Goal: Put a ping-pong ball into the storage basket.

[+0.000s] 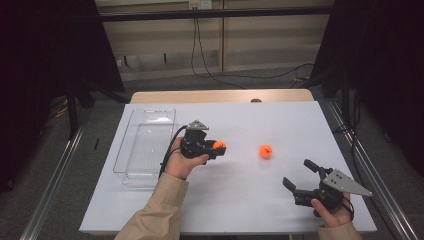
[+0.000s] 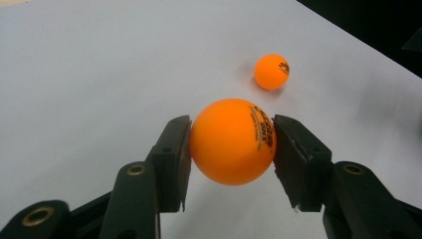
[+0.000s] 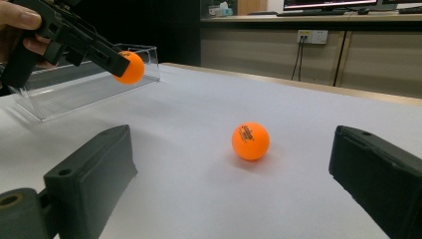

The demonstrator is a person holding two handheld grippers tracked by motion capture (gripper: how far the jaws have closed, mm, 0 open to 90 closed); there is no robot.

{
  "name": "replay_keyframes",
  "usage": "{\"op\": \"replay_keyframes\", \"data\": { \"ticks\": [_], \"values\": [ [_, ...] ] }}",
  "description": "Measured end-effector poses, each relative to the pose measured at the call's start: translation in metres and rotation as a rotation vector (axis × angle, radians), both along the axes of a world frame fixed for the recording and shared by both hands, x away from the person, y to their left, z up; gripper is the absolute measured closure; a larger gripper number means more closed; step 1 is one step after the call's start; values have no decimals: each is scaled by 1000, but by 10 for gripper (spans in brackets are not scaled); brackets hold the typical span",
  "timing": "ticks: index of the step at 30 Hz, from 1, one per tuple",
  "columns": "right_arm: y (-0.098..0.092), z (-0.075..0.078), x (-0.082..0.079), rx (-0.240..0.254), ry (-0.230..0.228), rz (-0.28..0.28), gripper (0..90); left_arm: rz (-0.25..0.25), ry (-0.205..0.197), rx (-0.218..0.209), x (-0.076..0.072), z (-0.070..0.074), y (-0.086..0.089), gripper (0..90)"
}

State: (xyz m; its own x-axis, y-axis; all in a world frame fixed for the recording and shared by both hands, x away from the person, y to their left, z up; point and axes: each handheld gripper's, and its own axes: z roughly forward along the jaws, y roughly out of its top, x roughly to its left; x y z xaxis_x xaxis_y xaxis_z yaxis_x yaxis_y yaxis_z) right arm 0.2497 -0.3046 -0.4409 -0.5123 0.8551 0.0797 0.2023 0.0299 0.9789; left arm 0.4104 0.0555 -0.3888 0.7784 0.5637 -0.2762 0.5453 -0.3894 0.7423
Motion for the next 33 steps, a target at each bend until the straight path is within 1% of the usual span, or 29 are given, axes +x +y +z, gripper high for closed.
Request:
{"op": "replay_keyframes", "data": {
  "ticks": [6, 13, 17, 20, 25, 30, 33],
  "values": [
    [0, 0, 0, -3, 0, 2, 37, 14, 4, -5, 1, 3, 4, 510],
    [0, 0, 0, -3, -1, 3, 37, 29, 6, 3, 3, 4, 10, 509],
    [0, 0, 0, 1, 0, 0, 37, 40, 7, 1, 4, 5, 12, 509],
    [0, 0, 0, 2, 1, 0, 37, 46, -2, -5, 4, 7, 15, 510],
    [0, 0, 0, 1, 1, 0, 37, 48, 1, -3, 5, 8, 17, 510],
    [0, 0, 0, 1, 1, 1, 37, 59, -1, -7, 6, 9, 20, 510],
    [0, 0, 0, 4, 3, -1, 37, 64, -1, -3, 7, 11, 23, 510]
  ]
}}
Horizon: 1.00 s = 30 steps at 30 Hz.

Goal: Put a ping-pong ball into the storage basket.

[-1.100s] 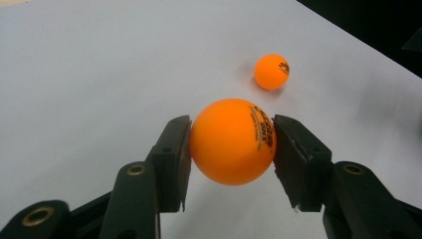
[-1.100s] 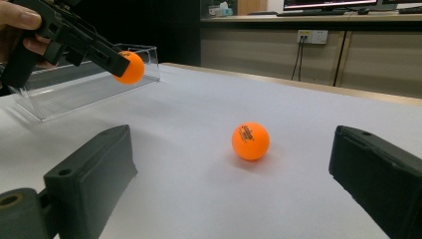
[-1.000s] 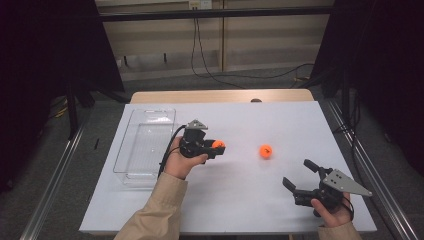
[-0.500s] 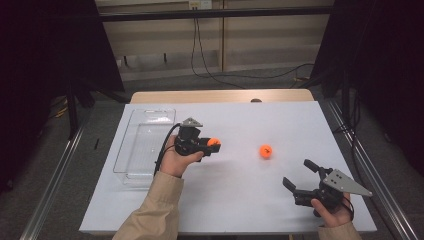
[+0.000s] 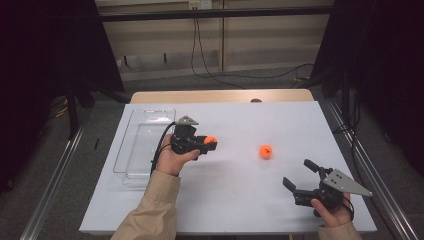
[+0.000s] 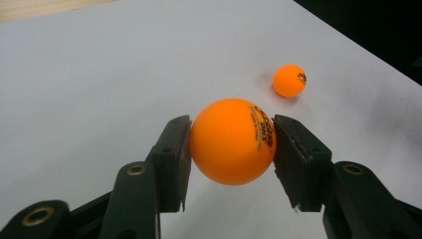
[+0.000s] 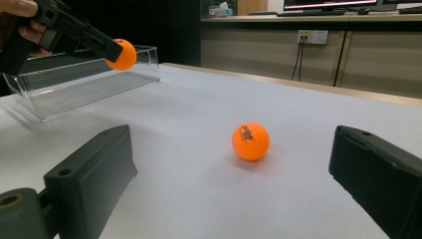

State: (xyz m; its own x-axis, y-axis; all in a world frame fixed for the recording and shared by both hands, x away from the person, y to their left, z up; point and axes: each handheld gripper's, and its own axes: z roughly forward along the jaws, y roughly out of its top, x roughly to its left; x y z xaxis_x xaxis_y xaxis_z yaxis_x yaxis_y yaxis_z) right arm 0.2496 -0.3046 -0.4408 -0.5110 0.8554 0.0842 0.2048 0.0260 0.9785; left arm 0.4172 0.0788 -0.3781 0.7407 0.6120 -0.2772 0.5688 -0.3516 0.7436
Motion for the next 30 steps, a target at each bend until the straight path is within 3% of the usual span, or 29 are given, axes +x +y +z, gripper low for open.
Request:
{"op": "replay_keyframes", "data": {
  "ticks": [30],
  "values": [
    [0, 0, 0, -5, -2, 3, 37, 63, 10, -6, 4, 8, 22, 509]
  ]
}}
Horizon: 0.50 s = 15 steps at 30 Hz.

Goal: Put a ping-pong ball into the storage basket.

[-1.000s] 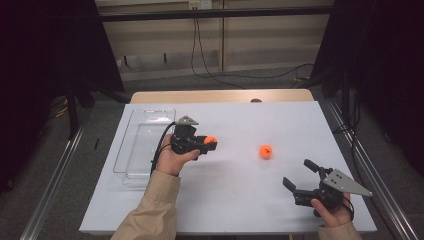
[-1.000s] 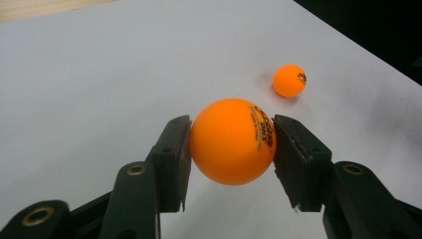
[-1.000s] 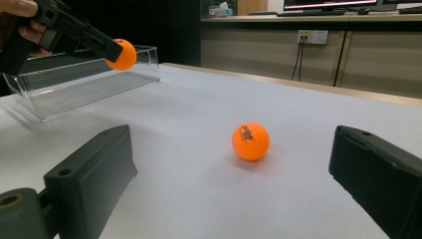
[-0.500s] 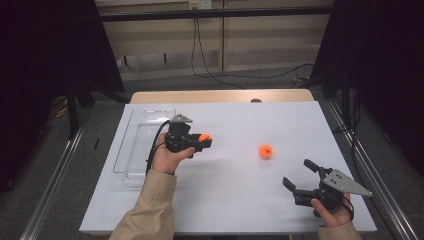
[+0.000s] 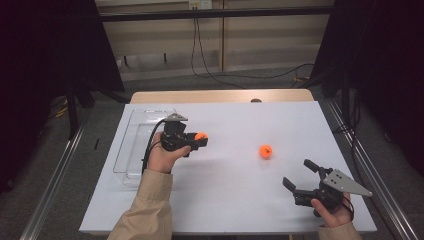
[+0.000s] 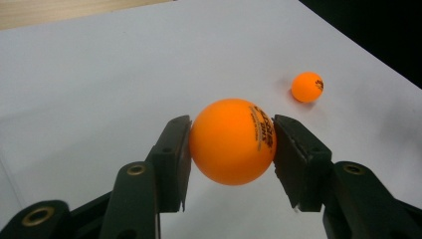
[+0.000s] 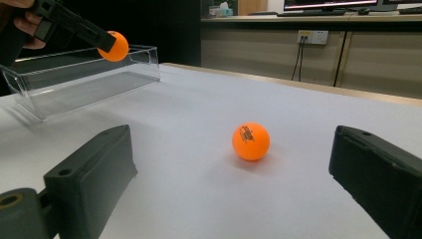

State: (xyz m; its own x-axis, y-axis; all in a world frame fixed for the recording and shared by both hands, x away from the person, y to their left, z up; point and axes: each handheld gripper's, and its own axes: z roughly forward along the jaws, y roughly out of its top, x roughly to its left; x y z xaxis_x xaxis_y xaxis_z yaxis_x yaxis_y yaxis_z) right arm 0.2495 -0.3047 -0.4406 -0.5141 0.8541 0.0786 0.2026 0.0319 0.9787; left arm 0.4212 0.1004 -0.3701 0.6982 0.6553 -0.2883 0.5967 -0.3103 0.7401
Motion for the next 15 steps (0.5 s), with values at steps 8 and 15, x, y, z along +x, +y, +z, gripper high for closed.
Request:
{"op": "replay_keyframes", "data": {
  "ticks": [8, 15],
  "values": [
    [0, 0, 0, 0, -2, 1, 37, 15, -5, 2, 1, 4, 8, 509],
    [0, 0, 0, -1, -5, 1, 37, 32, -3, -4, 1, 6, 13, 510]
  ]
}}
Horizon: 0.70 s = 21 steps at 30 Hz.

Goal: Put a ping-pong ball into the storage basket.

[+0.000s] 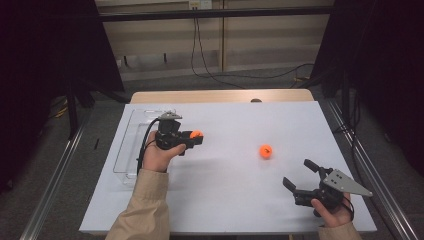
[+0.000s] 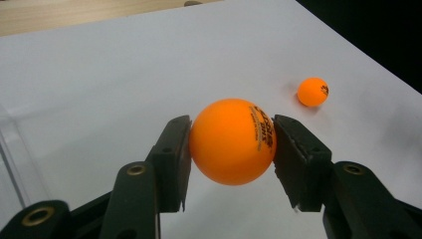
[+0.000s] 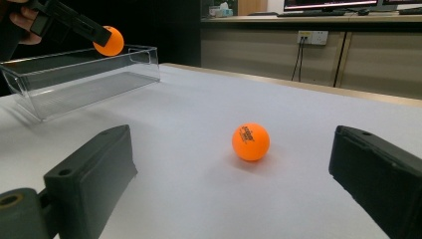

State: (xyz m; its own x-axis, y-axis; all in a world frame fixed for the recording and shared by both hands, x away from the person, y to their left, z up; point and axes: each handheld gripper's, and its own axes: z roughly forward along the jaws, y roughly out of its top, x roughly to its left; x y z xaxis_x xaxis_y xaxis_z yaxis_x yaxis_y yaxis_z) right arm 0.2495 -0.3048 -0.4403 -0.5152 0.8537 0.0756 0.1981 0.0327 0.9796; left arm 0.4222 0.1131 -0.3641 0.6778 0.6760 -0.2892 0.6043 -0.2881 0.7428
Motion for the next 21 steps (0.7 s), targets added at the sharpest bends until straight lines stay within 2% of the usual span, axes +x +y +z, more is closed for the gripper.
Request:
{"op": "replay_keyframes", "data": {
  "ticks": [21],
  "values": [
    [0, 0, 0, -2, 1, 2, 37, 37, -10, 6, 1, 5, 14, 509]
  ]
}}
